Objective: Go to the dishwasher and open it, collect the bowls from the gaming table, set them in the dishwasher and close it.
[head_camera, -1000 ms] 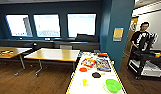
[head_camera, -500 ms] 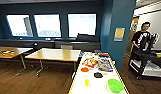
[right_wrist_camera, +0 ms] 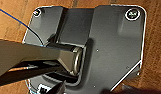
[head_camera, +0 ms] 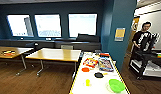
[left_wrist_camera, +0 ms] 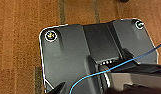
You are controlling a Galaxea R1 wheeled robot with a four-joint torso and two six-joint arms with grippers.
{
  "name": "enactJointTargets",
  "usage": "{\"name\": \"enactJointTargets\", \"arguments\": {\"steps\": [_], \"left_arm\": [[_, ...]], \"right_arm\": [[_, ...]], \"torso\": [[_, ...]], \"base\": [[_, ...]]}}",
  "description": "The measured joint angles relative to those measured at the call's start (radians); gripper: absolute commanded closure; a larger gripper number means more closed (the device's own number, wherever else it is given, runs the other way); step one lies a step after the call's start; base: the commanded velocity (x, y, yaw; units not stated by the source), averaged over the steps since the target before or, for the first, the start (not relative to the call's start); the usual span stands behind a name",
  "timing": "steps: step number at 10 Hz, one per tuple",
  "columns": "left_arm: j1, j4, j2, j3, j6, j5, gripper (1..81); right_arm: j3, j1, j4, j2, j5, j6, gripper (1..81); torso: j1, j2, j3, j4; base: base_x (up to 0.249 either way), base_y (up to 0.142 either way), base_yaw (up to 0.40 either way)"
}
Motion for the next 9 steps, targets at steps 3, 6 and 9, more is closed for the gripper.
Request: {"name": "enactJointTargets", "arguments": {"steps": [3,6,9], "left_arm": [[0.000,0.000,0.002,0.001,0.000,0.000,1.0],[0.000,0.000,0.002,0.001,0.000,0.000,1.0],[0.007,0.000,0.002,0.001,0.000,0.003,1.0]], "right_arm": [[0.000,0.000,0.000,0.002,0.000,0.000,1.0],[0.000,0.000,0.000,0.001,0.000,0.000,1.0],[0.000,0.001,0.000,0.001,-0.003,0.000,1.0]], "torso": [[0.000,0.000,0.000,0.000],[0.000,0.000,0.000,0.000],[0.000,0.000,0.000,0.000]], "base": [[0.000,0.000,0.000],[0.027,0.000,0.000],[0.088,0.000,0.000]]}}
